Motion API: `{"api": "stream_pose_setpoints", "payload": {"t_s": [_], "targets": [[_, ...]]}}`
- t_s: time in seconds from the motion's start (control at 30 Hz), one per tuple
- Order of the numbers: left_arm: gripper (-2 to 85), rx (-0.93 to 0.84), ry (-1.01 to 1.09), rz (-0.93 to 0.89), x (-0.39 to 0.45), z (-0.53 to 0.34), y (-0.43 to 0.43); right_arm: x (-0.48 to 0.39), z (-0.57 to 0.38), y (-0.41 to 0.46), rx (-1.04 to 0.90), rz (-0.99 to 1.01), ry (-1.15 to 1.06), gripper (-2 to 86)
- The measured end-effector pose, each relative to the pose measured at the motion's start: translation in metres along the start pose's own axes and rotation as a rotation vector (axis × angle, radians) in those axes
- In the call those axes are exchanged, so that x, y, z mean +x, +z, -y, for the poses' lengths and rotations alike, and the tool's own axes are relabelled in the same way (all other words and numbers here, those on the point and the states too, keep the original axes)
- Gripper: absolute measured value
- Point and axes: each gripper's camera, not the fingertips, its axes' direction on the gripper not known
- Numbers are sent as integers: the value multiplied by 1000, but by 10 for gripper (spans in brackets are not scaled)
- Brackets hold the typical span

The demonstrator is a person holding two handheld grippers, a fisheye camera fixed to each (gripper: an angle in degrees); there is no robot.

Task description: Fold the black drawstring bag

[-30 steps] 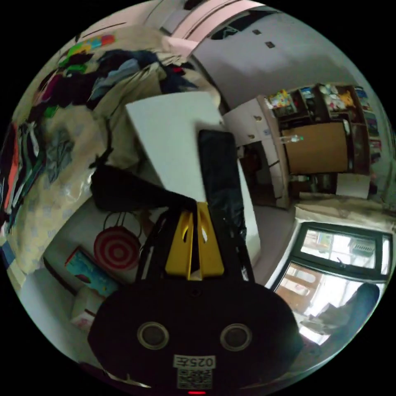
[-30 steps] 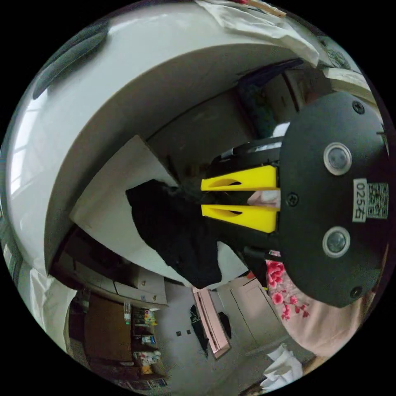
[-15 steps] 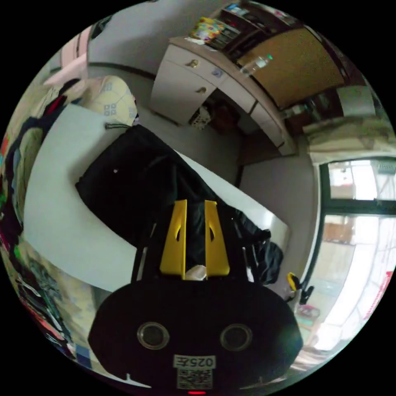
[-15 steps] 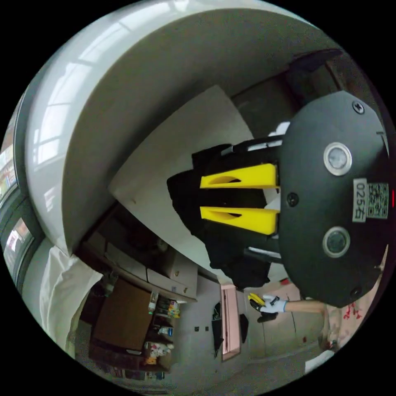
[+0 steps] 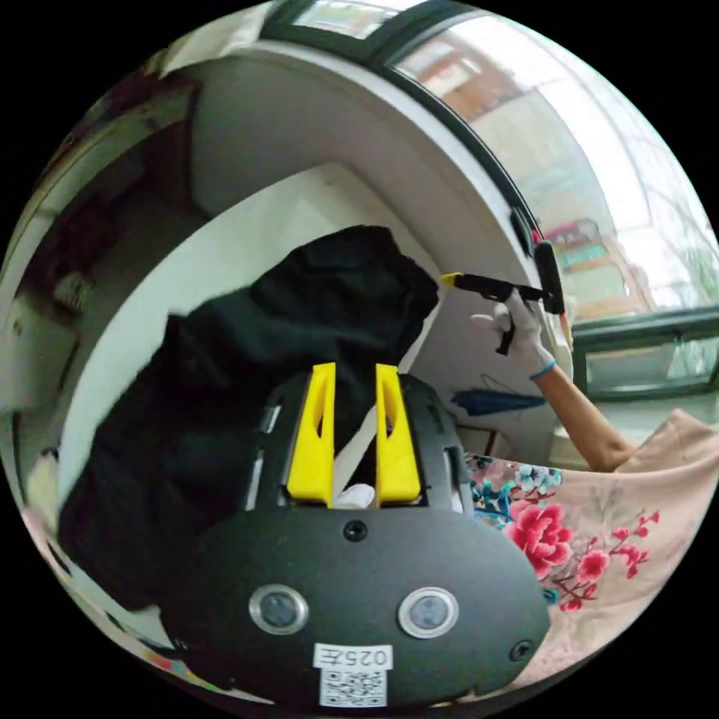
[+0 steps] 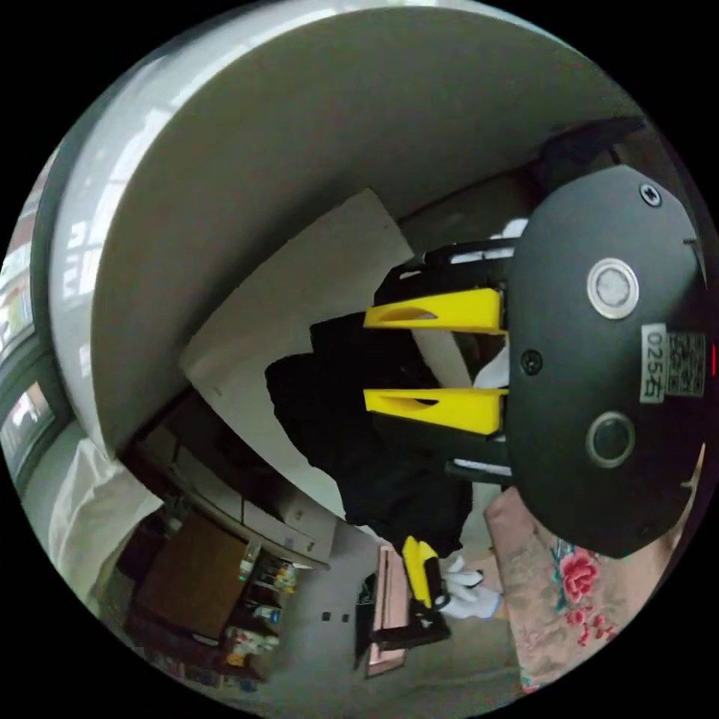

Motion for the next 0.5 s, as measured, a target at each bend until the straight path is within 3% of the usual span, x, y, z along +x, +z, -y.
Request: {"api": "stream_pose_setpoints", "payload": {"t_s": [0.2, 0.37, 0.5], "targets": [[92, -133, 301, 77, 14, 170, 38, -21, 25, 13, -108, 29, -326, 119], [121, -446, 433, 73, 28, 238, 108, -11, 16, 5, -89, 63, -366, 120], [89, -664, 420, -3, 33, 247, 156, 8, 10, -3, -67, 140, -318, 131]]}}
